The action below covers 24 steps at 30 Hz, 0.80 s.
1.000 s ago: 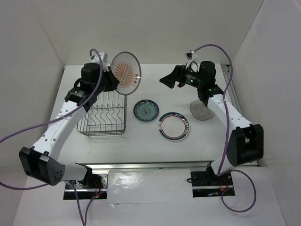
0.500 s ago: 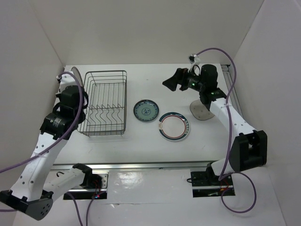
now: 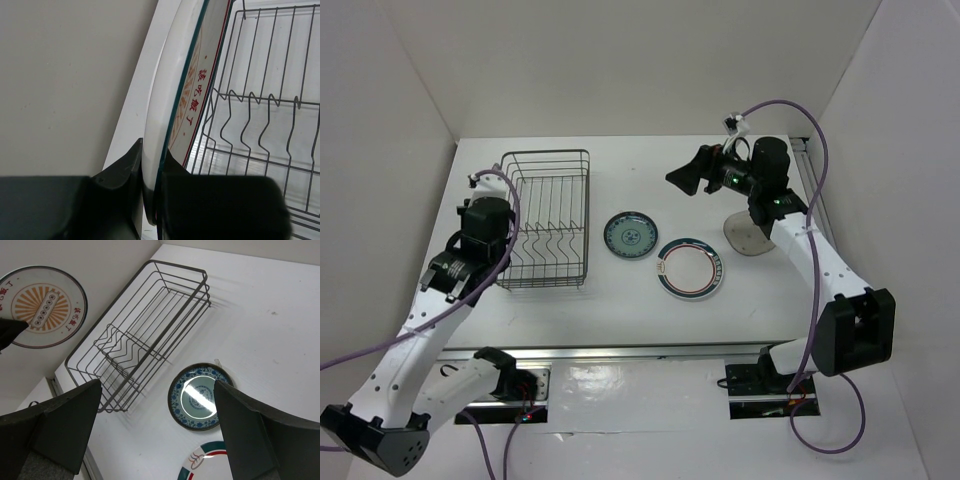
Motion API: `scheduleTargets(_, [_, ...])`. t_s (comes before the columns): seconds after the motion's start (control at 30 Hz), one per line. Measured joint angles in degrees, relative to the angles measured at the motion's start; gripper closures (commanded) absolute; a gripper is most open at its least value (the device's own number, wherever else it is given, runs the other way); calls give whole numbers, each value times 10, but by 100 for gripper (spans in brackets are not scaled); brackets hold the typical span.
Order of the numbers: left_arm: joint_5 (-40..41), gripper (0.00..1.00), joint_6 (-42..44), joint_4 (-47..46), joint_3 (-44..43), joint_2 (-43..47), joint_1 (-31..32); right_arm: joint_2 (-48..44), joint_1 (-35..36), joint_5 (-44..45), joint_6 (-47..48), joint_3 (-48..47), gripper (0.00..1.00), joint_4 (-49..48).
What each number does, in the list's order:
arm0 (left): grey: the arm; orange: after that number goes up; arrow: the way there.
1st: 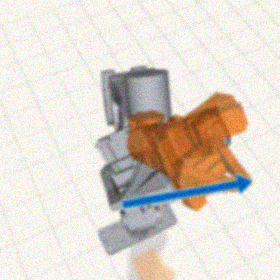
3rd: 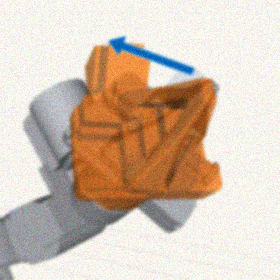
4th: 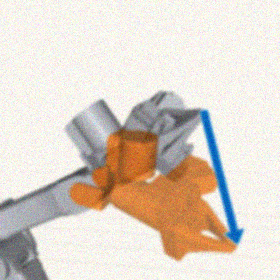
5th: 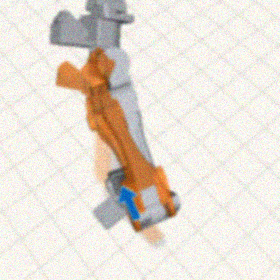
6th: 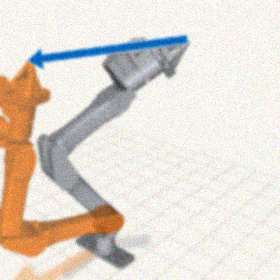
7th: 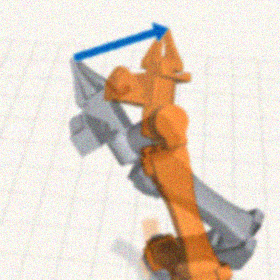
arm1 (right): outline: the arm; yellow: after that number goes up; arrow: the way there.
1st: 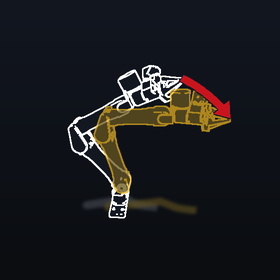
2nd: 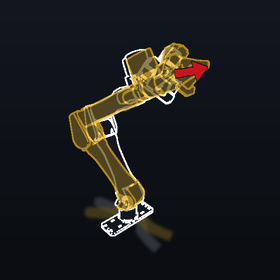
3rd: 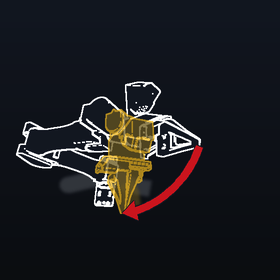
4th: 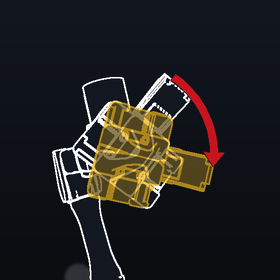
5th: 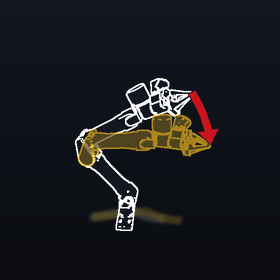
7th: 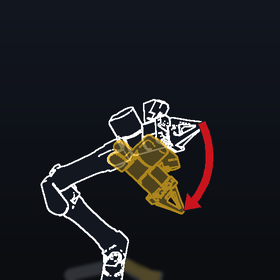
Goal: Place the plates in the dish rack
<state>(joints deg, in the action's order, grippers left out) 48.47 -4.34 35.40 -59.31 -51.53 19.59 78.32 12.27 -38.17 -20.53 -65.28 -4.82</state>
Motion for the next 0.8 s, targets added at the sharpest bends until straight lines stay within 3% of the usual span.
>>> scheduleTargets(0.17, [-29, 100, 10, -20, 19, 7, -11, 0, 0, -1, 0, 1, 0, 0])
scheduleTargets(0.43, [-69, 100, -7, -38, 35, -70, -21, -2, 0, -1, 0, 4, 0, 0])
scheduleTargets(0.8, [-50, 100, -21, -76, 63, -64, -27, -4, 0, -2, 0, 9, 0, -2])
